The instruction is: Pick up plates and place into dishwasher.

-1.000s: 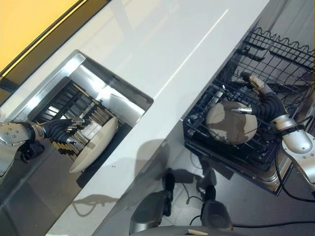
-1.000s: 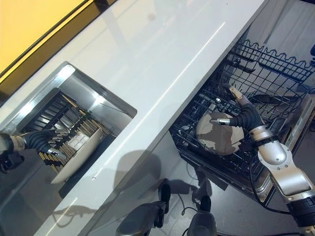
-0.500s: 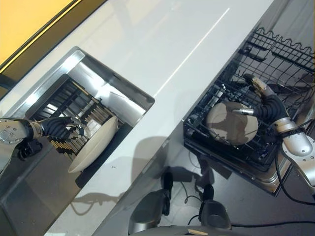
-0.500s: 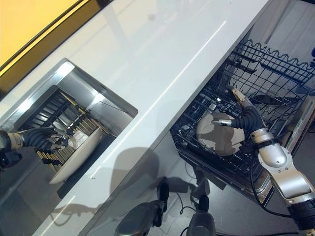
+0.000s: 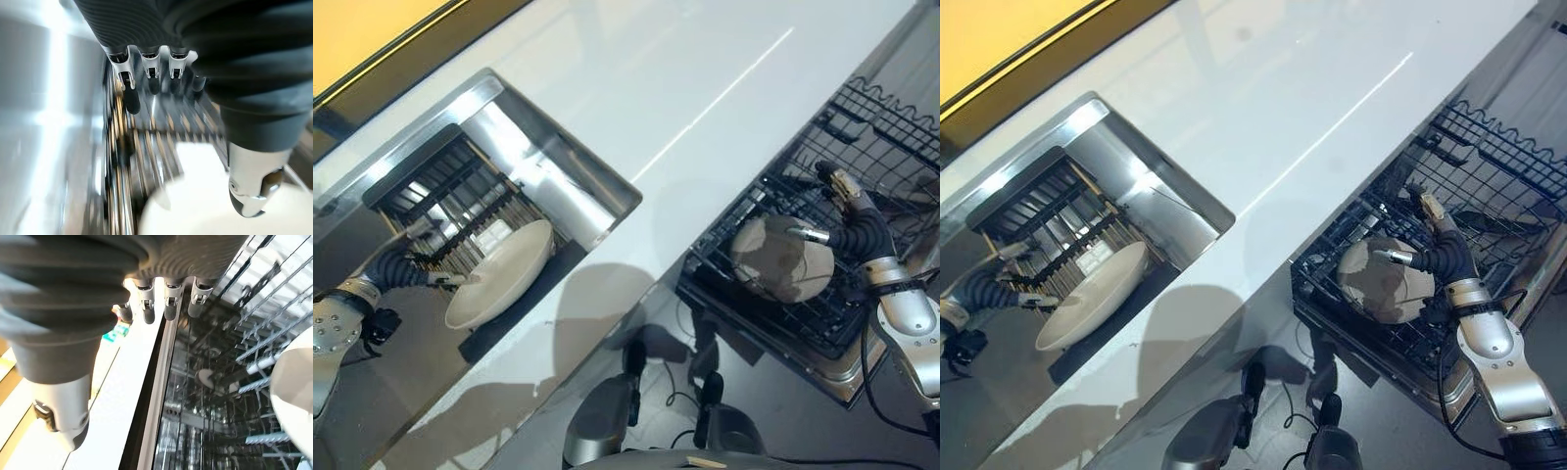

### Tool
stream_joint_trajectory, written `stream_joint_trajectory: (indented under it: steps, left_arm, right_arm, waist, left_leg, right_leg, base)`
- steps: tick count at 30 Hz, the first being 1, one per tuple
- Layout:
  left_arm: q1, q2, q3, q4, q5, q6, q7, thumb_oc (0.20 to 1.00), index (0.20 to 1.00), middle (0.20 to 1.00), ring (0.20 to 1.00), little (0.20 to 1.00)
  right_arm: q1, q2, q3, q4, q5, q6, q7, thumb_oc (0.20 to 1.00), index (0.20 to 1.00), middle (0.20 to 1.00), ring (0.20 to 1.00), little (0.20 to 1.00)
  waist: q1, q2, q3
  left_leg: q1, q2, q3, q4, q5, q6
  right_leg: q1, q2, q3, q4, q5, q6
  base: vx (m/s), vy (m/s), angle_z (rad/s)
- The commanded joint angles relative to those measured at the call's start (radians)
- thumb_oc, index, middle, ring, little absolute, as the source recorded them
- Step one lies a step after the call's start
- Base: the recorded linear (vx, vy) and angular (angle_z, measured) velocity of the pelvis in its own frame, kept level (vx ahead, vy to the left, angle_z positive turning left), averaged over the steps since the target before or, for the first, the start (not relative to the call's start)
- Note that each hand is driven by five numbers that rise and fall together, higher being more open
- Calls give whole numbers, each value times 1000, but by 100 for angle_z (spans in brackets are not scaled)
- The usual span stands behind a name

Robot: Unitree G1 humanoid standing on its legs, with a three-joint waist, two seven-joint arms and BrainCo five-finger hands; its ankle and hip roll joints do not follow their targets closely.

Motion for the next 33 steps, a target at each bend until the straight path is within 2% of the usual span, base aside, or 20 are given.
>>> stream_joint_trajectory:
  steps: [1, 4, 8, 12, 14, 15, 16, 17, 20, 22, 25, 28, 33]
  left_arm:
    - [51, 2, 148, 54, 99, -38, 213, 1000, 1000, 1000, 1000, 1000]
    - [70, -42, 211, 52, 115, -66, 308, 1000, 1000, 1000, 1000, 1000]
    - [91, -82, 242, 26, 161, -75, 327, 1000, 1000, 1000, 1000, 1000]
    - [97, -87, 254, 10, 187, -78, 368, 1000, 1000, 1000, 1000, 1000]
    - [97, -79, 261, 12, 191, -99, 395, 1000, 1000, 1000, 1000, 1000]
    - [100, -72, 268, 5, 195, -131, 400, 1000, 1000, 1000, 1000, 1000]
    - [112, -68, 280, -8, 197, -186, 376, 1000, 1000, 1000, 1000, 1000]
    - [123, -66, 286, -31, 177, -257, 299, 1000, 1000, 1000, 1000, 1000]
    - [164, -104, 284, -157, 111, -292, 77, 1000, 1000, 1000, 1000, 1000]
    - [180, -120, 258, -213, 85, -316, -50, 1000, 1000, 1000, 1000, 1000]
    - [167, -92, 215, -261, 45, -283, -196, 1000, 1000, 1000, 1000, 1000]
    - [140, -41, 173, -249, 0, -245, -244, 1000, 1000, 1000, 1000, 1000]
    - [127, 5, 127, -263, -34, -225, -365, 1000, 1000, 1000, 1000, 1000]
  right_arm:
    - [-3, 1, -17, -53, -24, -52, 0, 1000, 1000, 1000, 1000, 1000]
    - [25, 43, -21, -58, -48, -70, 7, 1000, 1000, 1000, 1000, 1000]
    - [45, 71, -21, -70, -59, -73, 10, 1000, 1000, 1000, 1000, 1000]
    - [50, 74, -17, -85, -52, -57, 9, 1000, 1000, 1000, 1000, 1000]
    - [52, 76, -14, -87, -52, -54, 9, 1000, 1000, 1000, 1000, 1000]
    - [57, 79, -14, -88, -52, -56, 10, 1000, 1000, 1000, 1000, 1000]
    - [67, 85, -20, -88, -51, -63, 15, 1000, 1000, 1000, 1000, 1000]
    - [77, 89, -27, -88, -49, -70, 20, 1000, 1000, 1000, 1000, 1000]
    - [113, 97, -58, -94, -36, -84, 31, 1000, 1000, 1000, 1000, 1000]
    - [118, 99, -63, -105, -30, -71, 27, 1000, 1000, 1000, 1000, 1000]
    - [96, 82, -47, -95, -13, -61, 24, 1000, 1000, 1000, 1000, 1000]
    - [56, 62, -10, -73, -7, -52, 12, 1000, 1000, 1000, 1000, 1000]
    - [7, 26, 30, -37, 16, -43, -3, 1000, 1000, 1000, 1000, 1000]
  waist:
    - [21, -11, -91]
    - [31, -24, -108]
    - [41, -38, -127]
    - [45, -46, -143]
    - [44, -48, -149]
    - [45, -50, -154]
    - [46, -51, -160]
    - [48, -53, -166]
    - [61, -57, -174]
    - [70, -57, -182]
    - [76, -51, -190]
    - [80, -43, -199]
    - [97, -37, -205]
  left_leg:
    - [-14, 1, -36, 24, -35, -18]
    - [-7, 5, -43, 16, -36, -21]
    - [-3, 12, -49, 9, -34, -28]
    - [7, 17, -56, 4, -35, -33]
    - [13, 20, -57, -1, -36, -34]
    - [17, 21, -57, -5, -37, -34]
    - [20, 22, -57, -8, -38, -35]
    - [21, 23, -58, -10, -37, -36]
    - [20, 22, -69, -14, -32, -38]
    - [27, 21, -79, -21, -28, -39]
    - [41, 22, -88, -31, -22, -42]
    - [48, 21, -93, -31, -18, -45]
    - [49, 19, -111, -18, -16, -51]
  right_leg:
    - [-55, -10, -8, 83, -21, 7]
    - [-46, -5, -12, 80, -29, 4]
    - [-35, 4, -19, 74, -33, 2]
    - [-24, 9, -18, 73, -38, 2]
    - [-20, 11, -18, 71, -40, 1]
    - [-17, 12, -18, 70, -41, 2]
    - [-15, 12, -19, 69, -42, 3]
    - [-12, 13, -22, 68, -42, 4]
    - [-4, 17, -30, 63, -42, 2]
    - [7, 19, -38, 59, -41, 4]
    - [27, 20, -49, 55, -42, 2]
    - [39, 18, -61, 58, -45, 2]
    - [54, 16, -80, 65, -50, -3]
  base:
    - [13, -34, 4]
    - [19, -53, 2]
    - [12, -60, 5]
    - [12, -39, 5]
    - [0, 0, 0]
    - [9, -31, 0]
    - [6, -44, -1]
    - [-1, -53, -1]
    - [-9, -61, 0]
    - [0, -57, 6]
    - [8, -28, 11]
    - [9, -7, 13]
    - [14, -20, 9]
